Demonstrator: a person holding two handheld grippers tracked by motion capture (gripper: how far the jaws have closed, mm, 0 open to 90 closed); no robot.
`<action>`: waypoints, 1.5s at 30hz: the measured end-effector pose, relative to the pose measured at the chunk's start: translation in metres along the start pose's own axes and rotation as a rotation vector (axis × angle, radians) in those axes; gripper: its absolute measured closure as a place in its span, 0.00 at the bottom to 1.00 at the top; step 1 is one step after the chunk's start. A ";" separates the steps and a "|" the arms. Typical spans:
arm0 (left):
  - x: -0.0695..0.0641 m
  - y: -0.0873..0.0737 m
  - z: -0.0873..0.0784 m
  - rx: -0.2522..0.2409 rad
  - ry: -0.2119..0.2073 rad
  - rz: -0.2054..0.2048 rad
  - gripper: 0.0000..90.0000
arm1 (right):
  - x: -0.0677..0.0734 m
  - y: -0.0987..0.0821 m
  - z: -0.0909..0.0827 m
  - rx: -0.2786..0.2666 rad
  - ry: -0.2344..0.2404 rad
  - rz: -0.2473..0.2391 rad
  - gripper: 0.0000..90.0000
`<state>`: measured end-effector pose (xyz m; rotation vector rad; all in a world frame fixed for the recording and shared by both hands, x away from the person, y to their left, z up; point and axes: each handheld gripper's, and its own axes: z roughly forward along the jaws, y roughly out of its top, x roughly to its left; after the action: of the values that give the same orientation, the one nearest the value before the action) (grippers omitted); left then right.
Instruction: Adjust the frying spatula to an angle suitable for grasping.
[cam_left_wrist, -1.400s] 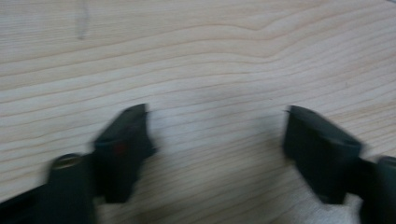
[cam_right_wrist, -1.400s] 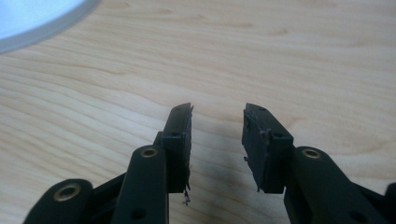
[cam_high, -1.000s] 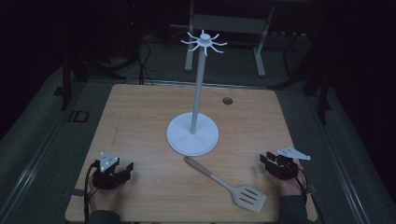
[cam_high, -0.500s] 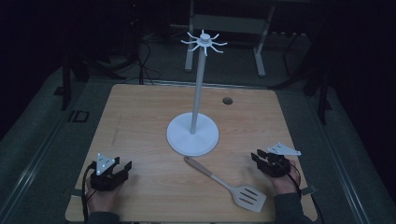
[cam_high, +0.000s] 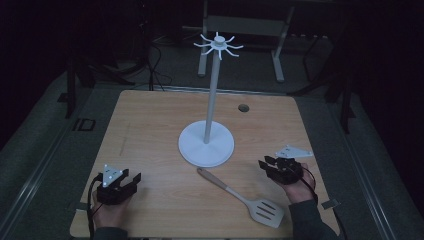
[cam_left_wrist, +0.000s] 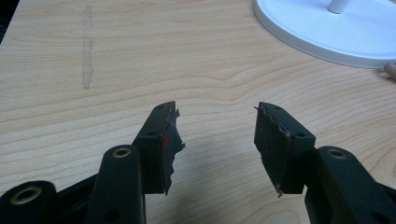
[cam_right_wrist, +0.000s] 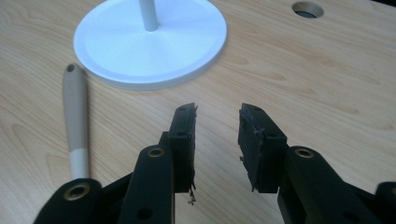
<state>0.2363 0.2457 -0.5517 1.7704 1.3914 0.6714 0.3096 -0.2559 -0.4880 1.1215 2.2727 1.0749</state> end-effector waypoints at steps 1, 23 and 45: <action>0.000 0.000 0.000 -0.001 0.000 -0.002 0.55 | 0.002 0.003 0.000 0.004 0.002 -0.005 0.74; 0.000 0.000 0.000 0.000 0.002 -0.007 0.56 | 0.047 0.043 0.024 0.127 0.076 -0.200 0.72; 0.000 0.000 -0.001 -0.006 0.007 -0.007 0.56 | 0.082 0.041 0.063 0.279 0.162 -0.289 0.76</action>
<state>0.2359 0.2461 -0.5512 1.7591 1.3982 0.6787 0.3198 -0.1455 -0.4968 0.7889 2.6746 0.7770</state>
